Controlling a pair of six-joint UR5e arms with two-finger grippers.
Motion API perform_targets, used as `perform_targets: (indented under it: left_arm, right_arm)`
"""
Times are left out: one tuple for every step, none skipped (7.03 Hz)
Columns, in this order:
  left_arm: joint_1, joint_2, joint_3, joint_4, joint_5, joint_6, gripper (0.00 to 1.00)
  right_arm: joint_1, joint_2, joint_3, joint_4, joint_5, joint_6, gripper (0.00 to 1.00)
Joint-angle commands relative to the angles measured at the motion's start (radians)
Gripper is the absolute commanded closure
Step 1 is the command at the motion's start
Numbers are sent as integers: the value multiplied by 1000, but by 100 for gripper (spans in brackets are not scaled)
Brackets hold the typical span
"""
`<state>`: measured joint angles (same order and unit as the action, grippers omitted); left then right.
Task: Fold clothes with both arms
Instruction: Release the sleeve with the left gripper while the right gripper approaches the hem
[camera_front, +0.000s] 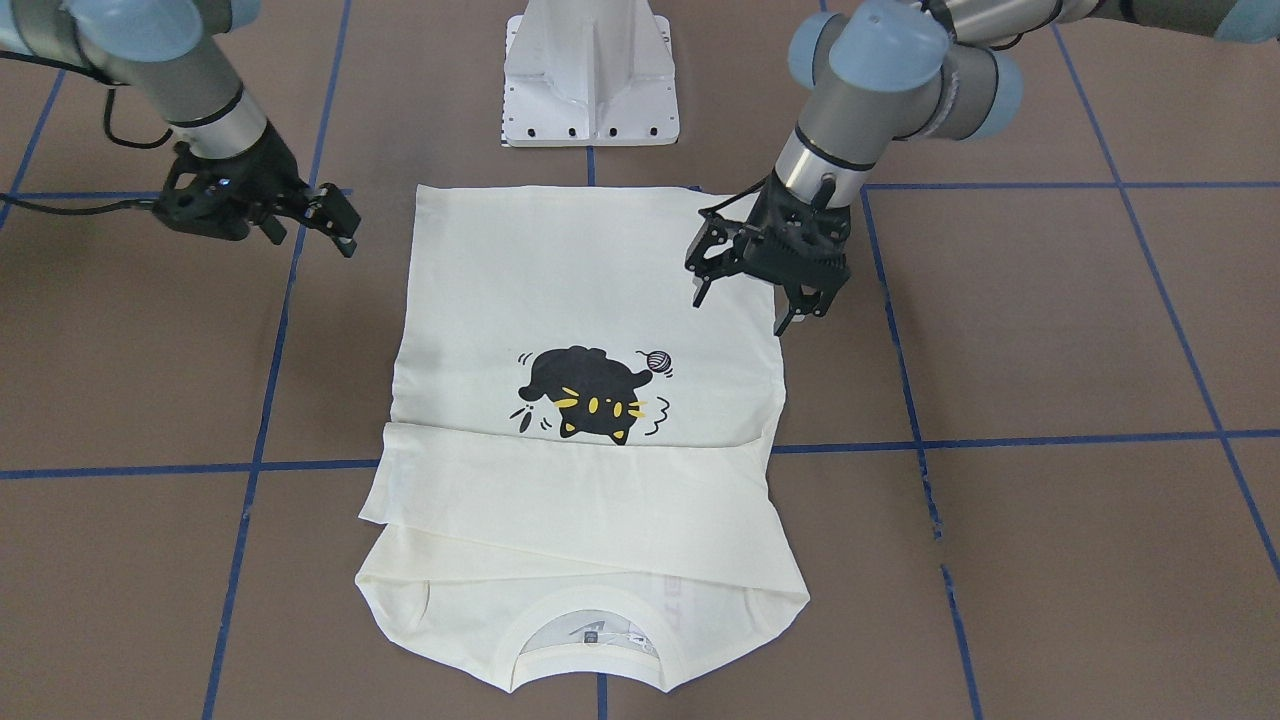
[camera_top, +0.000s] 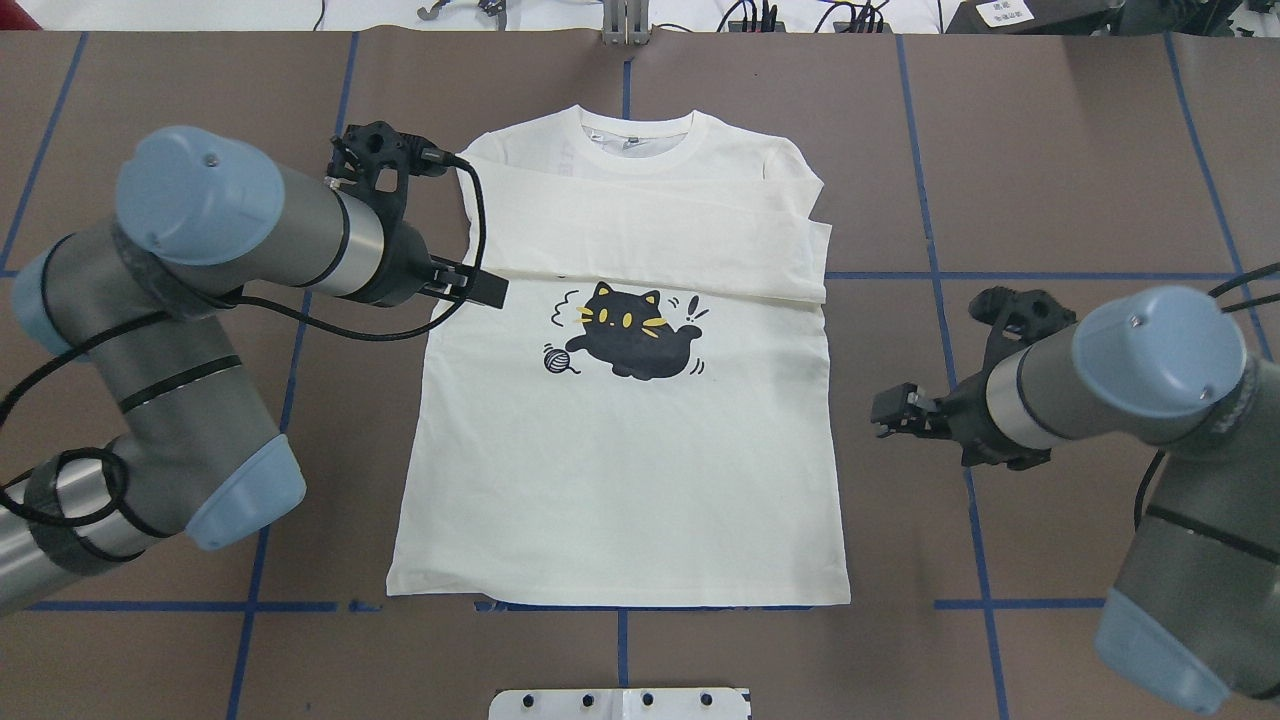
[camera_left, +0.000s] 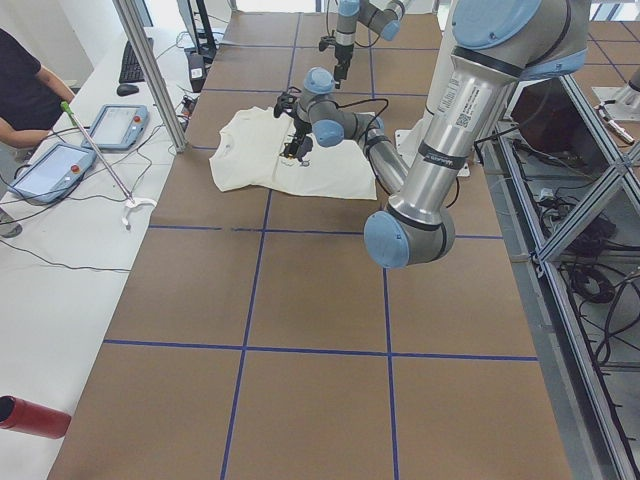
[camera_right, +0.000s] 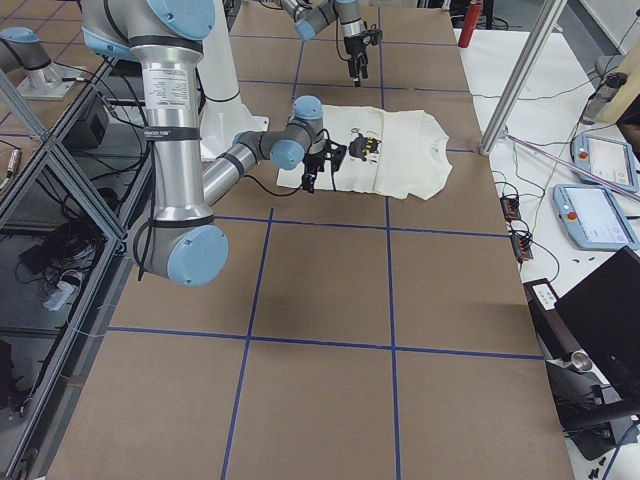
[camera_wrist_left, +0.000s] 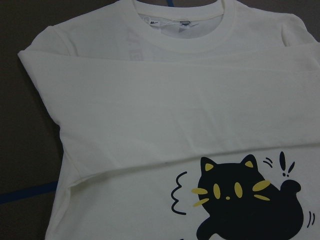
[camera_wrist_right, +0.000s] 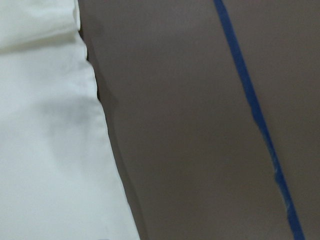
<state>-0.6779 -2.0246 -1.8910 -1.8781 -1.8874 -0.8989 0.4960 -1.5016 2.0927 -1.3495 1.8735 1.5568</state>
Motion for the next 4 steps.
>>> perform_targets:
  left_arm:
    - [-2, 38, -62, 28, -1, 20, 1]
    - [-2, 49, -69, 28, 1, 18, 0]
    - [-3, 55, -83, 28, 1, 18, 0]
    - [-3, 70, -97, 28, -1, 18, 0]
  right_arm:
    - [-186, 3, 4, 0, -138, 100, 0]
    - [-220, 3, 1, 0, -142, 101, 0]
    - [-273, 4, -6, 0, -157, 104, 0]
    - [-315, 4, -10, -2, -166, 103, 0]
